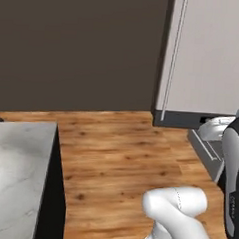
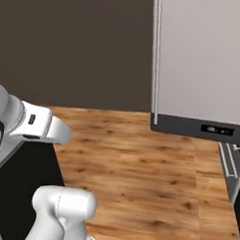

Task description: Retrieve the bottle and the shaker from the cabinet and place them next to the mixing bowl on the counter. Then add garlic from the fridge to the mixing bowl.

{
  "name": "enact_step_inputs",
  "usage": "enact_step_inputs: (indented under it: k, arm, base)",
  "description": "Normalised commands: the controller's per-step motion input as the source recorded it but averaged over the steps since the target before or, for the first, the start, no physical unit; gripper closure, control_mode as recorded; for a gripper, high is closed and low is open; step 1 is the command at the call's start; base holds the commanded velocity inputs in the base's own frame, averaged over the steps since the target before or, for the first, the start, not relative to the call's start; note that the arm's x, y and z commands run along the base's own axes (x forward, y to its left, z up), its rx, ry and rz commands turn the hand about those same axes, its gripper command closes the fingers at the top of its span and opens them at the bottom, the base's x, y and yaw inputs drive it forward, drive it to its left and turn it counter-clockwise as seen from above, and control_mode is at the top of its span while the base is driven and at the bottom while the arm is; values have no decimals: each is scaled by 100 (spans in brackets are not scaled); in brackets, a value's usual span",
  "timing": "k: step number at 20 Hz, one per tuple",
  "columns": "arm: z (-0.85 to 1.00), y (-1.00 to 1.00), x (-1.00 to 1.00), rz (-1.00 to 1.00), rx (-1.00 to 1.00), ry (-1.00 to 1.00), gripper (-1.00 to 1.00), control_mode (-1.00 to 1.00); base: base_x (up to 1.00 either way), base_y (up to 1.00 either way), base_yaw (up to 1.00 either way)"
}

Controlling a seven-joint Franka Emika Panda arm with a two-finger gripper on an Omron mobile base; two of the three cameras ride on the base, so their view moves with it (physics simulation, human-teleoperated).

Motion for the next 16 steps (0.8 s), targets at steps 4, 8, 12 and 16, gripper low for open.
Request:
enact_step_inputs:
  k: [4,8,12,16]
  arm:
    - [0,0,0,0,0,0,-100,100]
    - [0,0,0,0,0,0,-100,100]
    - [0,0,0,0,0,0,-100,100]
    - [0,0,0,0,0,0,-100,100]
  base:
    - [100,30,0]
    - [98,36,0]
    - [95,30,0]
    - [99,24,0]
